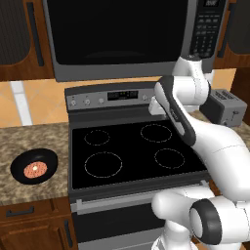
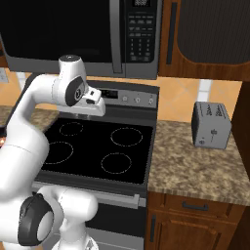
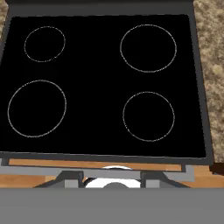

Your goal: Open the microwave, place the bowl with waffle inside the microwave, then close the microwave door and turn it on.

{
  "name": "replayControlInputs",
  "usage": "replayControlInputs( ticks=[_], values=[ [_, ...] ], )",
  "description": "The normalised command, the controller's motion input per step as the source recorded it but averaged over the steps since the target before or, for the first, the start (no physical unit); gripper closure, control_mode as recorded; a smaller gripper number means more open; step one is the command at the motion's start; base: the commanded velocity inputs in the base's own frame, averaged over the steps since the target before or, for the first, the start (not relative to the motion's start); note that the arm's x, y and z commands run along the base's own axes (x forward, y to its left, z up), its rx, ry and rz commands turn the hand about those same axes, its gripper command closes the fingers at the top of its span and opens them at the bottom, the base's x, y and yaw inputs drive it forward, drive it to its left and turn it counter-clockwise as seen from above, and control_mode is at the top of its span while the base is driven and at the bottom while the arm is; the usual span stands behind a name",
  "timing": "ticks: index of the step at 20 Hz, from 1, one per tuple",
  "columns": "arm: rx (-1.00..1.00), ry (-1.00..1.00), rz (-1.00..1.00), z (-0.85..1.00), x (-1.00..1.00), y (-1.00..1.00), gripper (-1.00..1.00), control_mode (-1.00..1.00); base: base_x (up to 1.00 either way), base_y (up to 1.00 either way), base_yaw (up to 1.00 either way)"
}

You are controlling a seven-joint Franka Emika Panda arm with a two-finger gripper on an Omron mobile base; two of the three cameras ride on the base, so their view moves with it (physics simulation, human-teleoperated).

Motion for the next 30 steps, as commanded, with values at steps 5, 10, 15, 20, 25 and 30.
replayControlInputs(
  ticks=[5,10,15,20,25,30],
  values=[
    [-0.03,-0.01,0.00,-0.07,-0.04,0.00,-1.00,-1.00,0.00,0.00,0.00],
    [-0.01,-0.39,0.00,0.01,-0.20,-0.23,-1.00,-1.00,0.00,0.00,0.00],
    [0.04,-0.23,0.02,0.22,-0.17,-0.15,-1.00,-1.00,0.00,0.00,0.00],
    [0.06,-0.36,0.01,0.93,-0.19,-0.17,-1.00,-1.00,0.00,0.00,0.00],
    [0.01,-0.40,0.00,1.00,-0.05,-0.23,-1.00,-1.00,0.00,0.00,0.00],
    [0.06,-0.23,0.01,0.22,-0.08,-0.10,-1.00,-1.00,0.00,0.00,0.00]
  ],
)
